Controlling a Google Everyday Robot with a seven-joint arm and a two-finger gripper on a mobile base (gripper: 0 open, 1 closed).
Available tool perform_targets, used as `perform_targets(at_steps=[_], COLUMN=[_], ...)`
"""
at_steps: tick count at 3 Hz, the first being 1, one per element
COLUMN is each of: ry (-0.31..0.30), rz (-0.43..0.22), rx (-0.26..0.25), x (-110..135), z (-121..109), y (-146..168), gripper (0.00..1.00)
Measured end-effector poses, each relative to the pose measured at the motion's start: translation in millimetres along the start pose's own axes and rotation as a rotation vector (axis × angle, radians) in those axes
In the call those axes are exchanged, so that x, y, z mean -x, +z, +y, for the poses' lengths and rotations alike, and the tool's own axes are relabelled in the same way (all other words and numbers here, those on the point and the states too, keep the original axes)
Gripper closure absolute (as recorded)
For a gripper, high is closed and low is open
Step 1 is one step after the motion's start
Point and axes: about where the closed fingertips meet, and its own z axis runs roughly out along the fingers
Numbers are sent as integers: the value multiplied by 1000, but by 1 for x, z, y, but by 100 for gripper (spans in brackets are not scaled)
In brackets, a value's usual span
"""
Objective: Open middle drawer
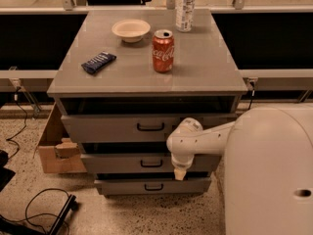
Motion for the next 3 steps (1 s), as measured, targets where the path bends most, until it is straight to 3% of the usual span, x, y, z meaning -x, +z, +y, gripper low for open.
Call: perform_targets(at_steps=[1,2,3], ry=[18,18,18], rz=[16,16,16], rx=[3,3,3], x=[-19,-19,-19], z=[11,11,11], y=[-5,-6,-8], gripper=[65,88,91])
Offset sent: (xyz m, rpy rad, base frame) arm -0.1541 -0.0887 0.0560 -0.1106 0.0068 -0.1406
